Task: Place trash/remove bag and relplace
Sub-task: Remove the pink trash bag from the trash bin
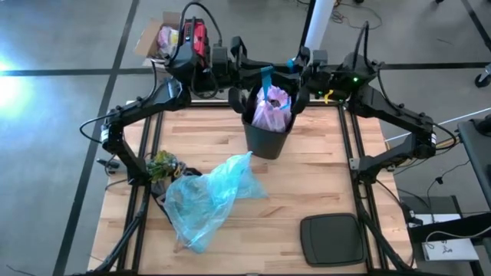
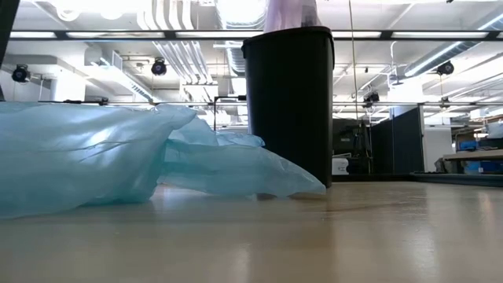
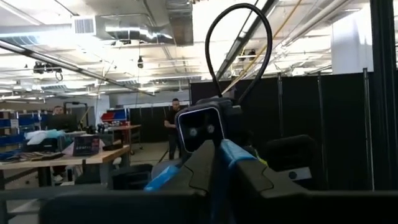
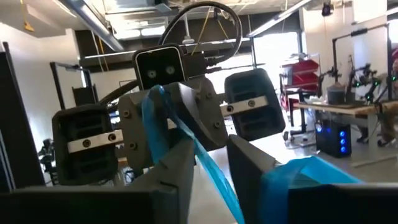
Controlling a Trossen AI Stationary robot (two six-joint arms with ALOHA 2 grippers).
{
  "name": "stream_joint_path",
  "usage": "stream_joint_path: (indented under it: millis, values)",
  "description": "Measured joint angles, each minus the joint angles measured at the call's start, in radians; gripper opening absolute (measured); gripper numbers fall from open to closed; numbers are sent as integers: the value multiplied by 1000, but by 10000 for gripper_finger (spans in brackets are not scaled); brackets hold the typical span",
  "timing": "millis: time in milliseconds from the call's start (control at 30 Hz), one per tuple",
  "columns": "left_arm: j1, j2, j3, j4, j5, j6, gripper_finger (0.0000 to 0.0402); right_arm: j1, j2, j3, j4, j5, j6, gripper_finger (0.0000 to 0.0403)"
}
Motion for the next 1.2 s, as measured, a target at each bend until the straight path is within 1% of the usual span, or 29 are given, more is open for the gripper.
stream_joint_path:
  millis: [33, 100, 167, 200, 333, 400, 500, 567, 700, 800, 867, 933, 1000, 1067, 1133, 1200]
  values:
    - [0, 0, 0, 0, 12, -2, 27, 0, -1, 0, 0, 0, -10, 70]
    - [0, 0, 0, 0, 73, -29, 45, 0, -1, 0, 0, 3, -32, 42]
    - [0, 0, 0, 0, 114, -61, 70, 0, -4, 0, -1, 4, -54, 13]
    - [0, 0, 0, 1, 127, -70, 84, 0, -4, 0, -1, 4, -64, 7]
    - [0, -2, 4, 0, 136, -75, 146, 0, -6, 0, -1, 3, -57, 10]
    - [0, -2, 8, 0, 138, -74, 173, 0, -4, 0, -1, -22, -36, 9]
    - [1, -4, 21, -4, 135, -74, 203, 0, -2, 0, -20, -69, 26, 14]
    - [1, -7, 26, -11, 134, -74, 213, 0, -2, 0, -48, -76, 35, 31]
    - [2, -14, 27, -28, 132, -74, 213, -1, -3, 0, -68, -85, 35, 98]
    - [2, -21, 26, -45, 130, -74, 202, 0, -8, 0, -59, -160, 27, 155]
    - [2, -25, 26, -45, 125, -74, 193, 0, -8, 0, -59, -220, 12, 185]
    - [2, -26, 26, -44, 107, -74, 185, 1, -7, 0, -63, -224, -12, 203]
    - [2, -26, 26, -42, 104, -74, 177, 4, 6, 0, -62, -200, -17, 208]
    - [1, -26, 20, -43, 104, -81, 170, 4, 28, 0, -62, -151, -35, 202]
    - [-2, -26, 11, -42, 104, -91, 164, 4, 48, -1, -62, -120, -77, 186]
    - [-3, -26, 7, -45, 104, -107, 160, 4, 57, -1, -51, -114, -119, 164]
